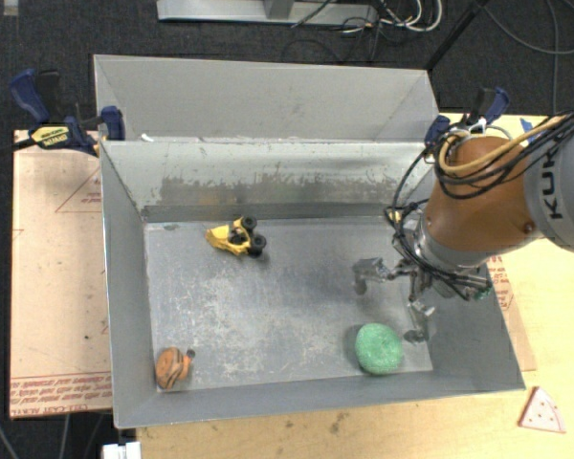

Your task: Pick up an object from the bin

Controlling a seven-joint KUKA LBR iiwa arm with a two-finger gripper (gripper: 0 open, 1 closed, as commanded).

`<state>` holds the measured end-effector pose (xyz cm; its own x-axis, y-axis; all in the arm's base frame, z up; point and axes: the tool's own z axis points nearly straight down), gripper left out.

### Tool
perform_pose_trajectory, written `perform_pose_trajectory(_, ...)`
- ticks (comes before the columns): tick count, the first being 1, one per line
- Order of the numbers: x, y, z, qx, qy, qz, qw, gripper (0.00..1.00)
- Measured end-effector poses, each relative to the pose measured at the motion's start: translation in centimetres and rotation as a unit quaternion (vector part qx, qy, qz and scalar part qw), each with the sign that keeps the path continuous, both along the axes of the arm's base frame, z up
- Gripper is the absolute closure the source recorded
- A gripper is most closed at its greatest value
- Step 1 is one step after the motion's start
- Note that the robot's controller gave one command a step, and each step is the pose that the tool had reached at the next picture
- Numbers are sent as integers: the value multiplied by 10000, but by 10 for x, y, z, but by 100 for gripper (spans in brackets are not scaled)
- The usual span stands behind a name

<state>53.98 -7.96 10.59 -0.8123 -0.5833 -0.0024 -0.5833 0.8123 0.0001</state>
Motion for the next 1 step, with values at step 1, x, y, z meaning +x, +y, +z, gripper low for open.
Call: perform_pose_trajectory(1, -25, 13, -30, -3, 4, 727, 9974, 0)
